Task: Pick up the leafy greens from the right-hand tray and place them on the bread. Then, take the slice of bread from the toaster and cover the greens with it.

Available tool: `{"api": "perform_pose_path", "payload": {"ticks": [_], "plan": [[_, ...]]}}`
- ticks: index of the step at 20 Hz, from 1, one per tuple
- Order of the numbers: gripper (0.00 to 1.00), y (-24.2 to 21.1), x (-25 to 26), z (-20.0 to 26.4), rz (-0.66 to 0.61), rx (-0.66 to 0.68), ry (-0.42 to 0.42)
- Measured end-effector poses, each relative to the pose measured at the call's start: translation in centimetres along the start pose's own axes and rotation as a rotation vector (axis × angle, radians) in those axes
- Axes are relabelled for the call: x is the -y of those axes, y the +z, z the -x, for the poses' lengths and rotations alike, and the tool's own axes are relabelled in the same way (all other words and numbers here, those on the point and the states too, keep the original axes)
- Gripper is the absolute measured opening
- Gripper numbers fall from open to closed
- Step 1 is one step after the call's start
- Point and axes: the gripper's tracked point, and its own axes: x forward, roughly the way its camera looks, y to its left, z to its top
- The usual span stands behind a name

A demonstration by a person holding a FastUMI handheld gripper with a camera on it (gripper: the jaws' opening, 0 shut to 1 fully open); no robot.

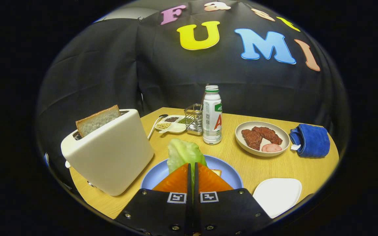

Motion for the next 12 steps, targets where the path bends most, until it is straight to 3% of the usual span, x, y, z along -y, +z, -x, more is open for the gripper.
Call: {"api": "perform_pose_path", "payload": {"ticks": [2, 4, 6, 7, 12], "plan": [[0.01, -0.4, 0.0, -0.4, 0.037, -0.009, -0.021], [0.10, -0.5, 0.2, -0.5, 0.068, -0.008, -0.038], [0.11, -0.2, 0.6, -0.2, 0.065, -0.001, -0.051], [0.22, 0.0, 1.1, 0.0, 0.061, 0.015, -0.064], [0.25, 2.2, 1.3, 3.8, 0.031, 0.144, -0.109]]}}
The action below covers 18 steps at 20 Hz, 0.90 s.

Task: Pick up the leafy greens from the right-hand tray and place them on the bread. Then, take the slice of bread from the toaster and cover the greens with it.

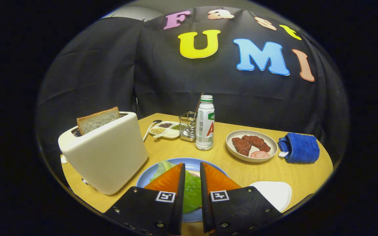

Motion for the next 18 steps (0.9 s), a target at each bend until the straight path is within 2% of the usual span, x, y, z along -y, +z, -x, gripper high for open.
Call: {"api": "perform_pose_path", "payload": {"ticks": [2, 7, 9, 11, 15, 18], "plan": [[0.25, 1.1, -0.6, 1.6, -0.026, 0.058, -0.018], [0.25, 3.4, -4.6, 4.2, -0.044, 0.161, 0.012], [0.24, 3.9, -7.0, 4.7, -0.046, 0.185, 0.041], [0.33, 4.8, -9.2, 5.3, -0.041, 0.202, 0.069], [0.33, 6.1, -14.2, 5.6, -0.043, 0.222, 0.143], [0.33, 6.4, -17.1, 5.0, -0.010, 0.231, 0.162]]}}
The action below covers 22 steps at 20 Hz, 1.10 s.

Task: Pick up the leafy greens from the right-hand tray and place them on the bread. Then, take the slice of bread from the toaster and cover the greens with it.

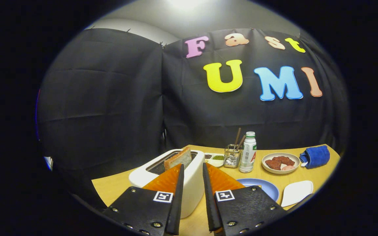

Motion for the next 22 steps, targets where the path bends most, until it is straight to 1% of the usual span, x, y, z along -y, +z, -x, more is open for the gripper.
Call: {"api": "perform_pose_path", "payload": {"ticks": [3, 7, 10, 13, 17, 20, 21, 22], "plan": [[0.33, -0.8, -1.6, -0.8, -0.023, -0.009, 0.011], [0.33, -0.4, -2.3, -2.1, -0.012, 0.003, -0.015], [0.33, -1.2, -3.1, -3.4, -0.010, -0.011, -0.028], [0.33, -1.4, -2.8, -4.6, 0.027, -0.024, -0.070], [0.33, -2.1, -2.5, -5.9, 0.017, -0.028, -0.102], [0.33, -2.0, -1.8, -6.5, 0.029, -0.018, -0.147], [0.33, -2.0, -1.9, -6.7, 0.021, -0.017, -0.123], [0.27, -2.1, -2.4, -6.8, 0.014, -0.021, -0.104]]}}
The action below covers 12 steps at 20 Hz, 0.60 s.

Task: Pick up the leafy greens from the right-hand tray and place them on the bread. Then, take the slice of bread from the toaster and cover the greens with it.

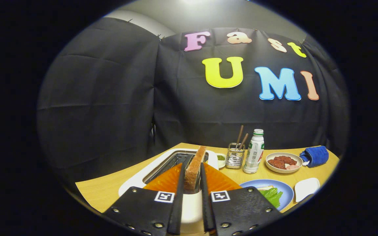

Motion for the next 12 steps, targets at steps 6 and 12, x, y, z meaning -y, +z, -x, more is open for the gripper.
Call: {"api": "perform_pose_path", "payload": {"ticks": [6, 12], "plan": [[0.05, 0.3, 0.5, 0.0, 0.009, 0.000, 0.010], [0.05, 2.4, 0.9, 0.5, -0.020, 0.027, 0.017]]}}
